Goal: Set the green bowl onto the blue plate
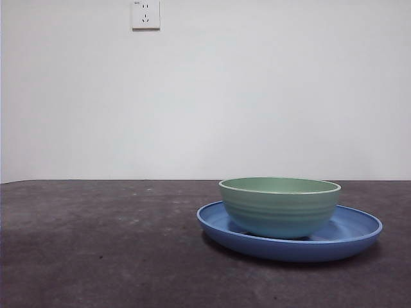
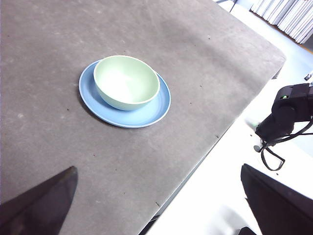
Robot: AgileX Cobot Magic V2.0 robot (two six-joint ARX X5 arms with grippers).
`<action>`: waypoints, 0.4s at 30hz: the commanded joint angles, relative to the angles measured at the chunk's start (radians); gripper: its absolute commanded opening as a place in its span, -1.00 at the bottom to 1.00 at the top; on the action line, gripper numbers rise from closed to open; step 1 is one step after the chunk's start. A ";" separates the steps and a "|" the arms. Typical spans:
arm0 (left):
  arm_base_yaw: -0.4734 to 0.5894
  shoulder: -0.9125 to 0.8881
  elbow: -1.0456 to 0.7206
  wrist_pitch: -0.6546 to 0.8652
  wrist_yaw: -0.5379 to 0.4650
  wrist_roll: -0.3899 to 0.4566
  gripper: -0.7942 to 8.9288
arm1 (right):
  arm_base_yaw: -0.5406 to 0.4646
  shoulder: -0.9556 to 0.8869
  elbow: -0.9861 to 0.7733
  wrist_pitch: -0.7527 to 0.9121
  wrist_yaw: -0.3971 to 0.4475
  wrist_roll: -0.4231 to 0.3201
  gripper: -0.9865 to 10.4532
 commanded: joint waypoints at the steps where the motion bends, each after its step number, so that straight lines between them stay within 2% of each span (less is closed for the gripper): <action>1: -0.004 0.005 0.009 0.015 0.005 -0.006 0.25 | 0.004 0.008 0.021 0.007 0.001 -0.002 0.35; 5: -0.004 0.005 0.009 0.035 0.005 0.004 0.26 | 0.004 0.016 0.021 -0.032 0.024 0.052 0.35; 8: -0.004 0.005 0.009 0.057 0.005 0.009 0.26 | 0.003 0.051 0.021 -0.119 0.031 0.047 0.35; 12: -0.004 0.005 0.009 0.062 0.005 0.013 0.26 | 0.002 0.131 0.021 -0.196 0.084 0.025 0.35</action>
